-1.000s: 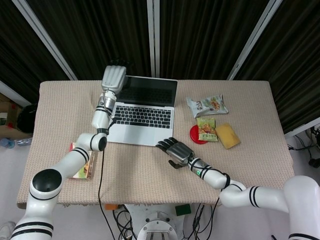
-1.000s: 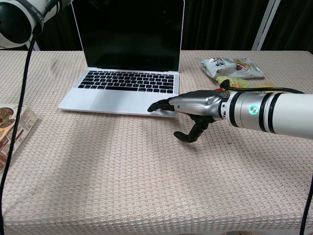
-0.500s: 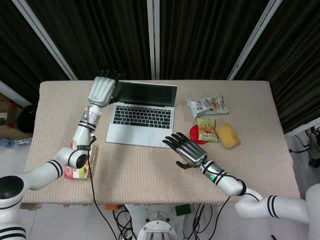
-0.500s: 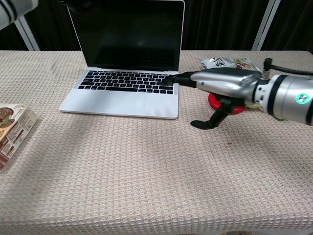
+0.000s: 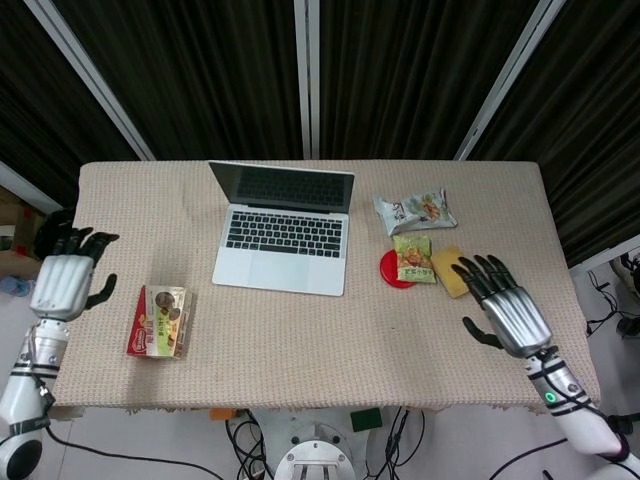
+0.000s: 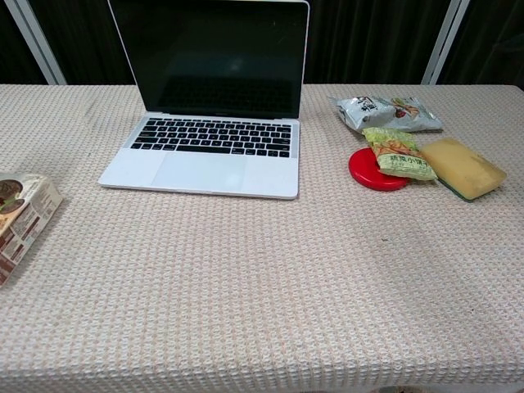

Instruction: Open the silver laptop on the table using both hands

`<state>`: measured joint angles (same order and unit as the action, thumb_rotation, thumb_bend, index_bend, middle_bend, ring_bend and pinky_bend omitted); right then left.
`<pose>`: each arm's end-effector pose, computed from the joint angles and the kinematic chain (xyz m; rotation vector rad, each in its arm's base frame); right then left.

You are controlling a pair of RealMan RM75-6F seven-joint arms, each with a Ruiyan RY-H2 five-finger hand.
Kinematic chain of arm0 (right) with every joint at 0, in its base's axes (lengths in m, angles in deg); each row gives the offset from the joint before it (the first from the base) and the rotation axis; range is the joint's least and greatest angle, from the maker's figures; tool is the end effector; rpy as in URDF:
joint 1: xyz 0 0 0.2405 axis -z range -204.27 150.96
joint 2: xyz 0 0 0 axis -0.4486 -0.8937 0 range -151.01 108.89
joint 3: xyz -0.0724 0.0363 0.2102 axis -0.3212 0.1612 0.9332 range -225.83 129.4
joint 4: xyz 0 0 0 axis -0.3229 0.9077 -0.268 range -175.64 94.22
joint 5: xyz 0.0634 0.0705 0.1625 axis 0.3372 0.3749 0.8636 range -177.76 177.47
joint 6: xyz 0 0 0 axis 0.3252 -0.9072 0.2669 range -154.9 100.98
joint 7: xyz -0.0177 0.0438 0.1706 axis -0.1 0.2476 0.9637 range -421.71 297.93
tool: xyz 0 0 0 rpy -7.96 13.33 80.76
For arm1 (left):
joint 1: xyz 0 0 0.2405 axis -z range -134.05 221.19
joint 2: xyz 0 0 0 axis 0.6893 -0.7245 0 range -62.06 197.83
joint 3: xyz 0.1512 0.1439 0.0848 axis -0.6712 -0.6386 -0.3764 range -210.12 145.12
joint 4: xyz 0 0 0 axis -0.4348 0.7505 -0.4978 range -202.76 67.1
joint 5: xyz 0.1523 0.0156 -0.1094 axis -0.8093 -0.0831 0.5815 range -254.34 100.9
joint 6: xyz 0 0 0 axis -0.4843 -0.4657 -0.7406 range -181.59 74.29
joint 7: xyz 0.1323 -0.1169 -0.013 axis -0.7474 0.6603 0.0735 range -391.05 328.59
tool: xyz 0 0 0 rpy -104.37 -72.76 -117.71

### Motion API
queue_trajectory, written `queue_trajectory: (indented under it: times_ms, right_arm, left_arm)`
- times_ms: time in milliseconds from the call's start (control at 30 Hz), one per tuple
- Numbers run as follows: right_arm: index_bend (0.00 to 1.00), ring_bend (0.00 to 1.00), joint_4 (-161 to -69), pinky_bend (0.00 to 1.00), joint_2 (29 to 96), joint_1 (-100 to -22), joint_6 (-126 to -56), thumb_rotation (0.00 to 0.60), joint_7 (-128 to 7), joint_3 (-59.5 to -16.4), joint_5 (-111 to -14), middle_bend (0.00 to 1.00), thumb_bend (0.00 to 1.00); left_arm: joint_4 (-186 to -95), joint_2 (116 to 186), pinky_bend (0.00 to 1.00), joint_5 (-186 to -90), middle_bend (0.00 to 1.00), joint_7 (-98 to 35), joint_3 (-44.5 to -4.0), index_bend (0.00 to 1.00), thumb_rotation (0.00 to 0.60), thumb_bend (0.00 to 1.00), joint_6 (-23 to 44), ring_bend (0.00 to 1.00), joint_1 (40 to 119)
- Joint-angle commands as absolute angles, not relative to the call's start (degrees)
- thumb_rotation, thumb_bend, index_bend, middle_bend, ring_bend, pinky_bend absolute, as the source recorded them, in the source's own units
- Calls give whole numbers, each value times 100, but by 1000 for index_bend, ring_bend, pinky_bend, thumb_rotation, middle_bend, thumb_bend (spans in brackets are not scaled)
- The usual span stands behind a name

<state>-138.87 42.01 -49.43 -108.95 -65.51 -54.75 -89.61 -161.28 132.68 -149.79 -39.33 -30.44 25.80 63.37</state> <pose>-0.1993 -0.2466 0.1249 1.7437 -0.8194 1.0175 -0.2515 0.2759 0.1559 -1.4432 -0.8422 -0.8427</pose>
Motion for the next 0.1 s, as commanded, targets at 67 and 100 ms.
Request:
queue_trajectory:
  times_ms: [67, 100]
  right_arm:
    - [0, 0, -13597, 0, 3996, -3950, -12025, 600, -6256, -5627, -9140, 32, 362]
    - [0, 0, -13519, 0, 4040, -3812, -12151, 600, -6165, -5627, -9132, 32, 362]
  left_arm:
    - [-16390, 13174, 103, -15525, 198, -4005, -3582, 192, 600, 368, 3722, 105, 5394]
    - [-16403, 13192, 103, -15623, 198, -3999, -3652, 192, 600, 368, 3915, 105, 5226]
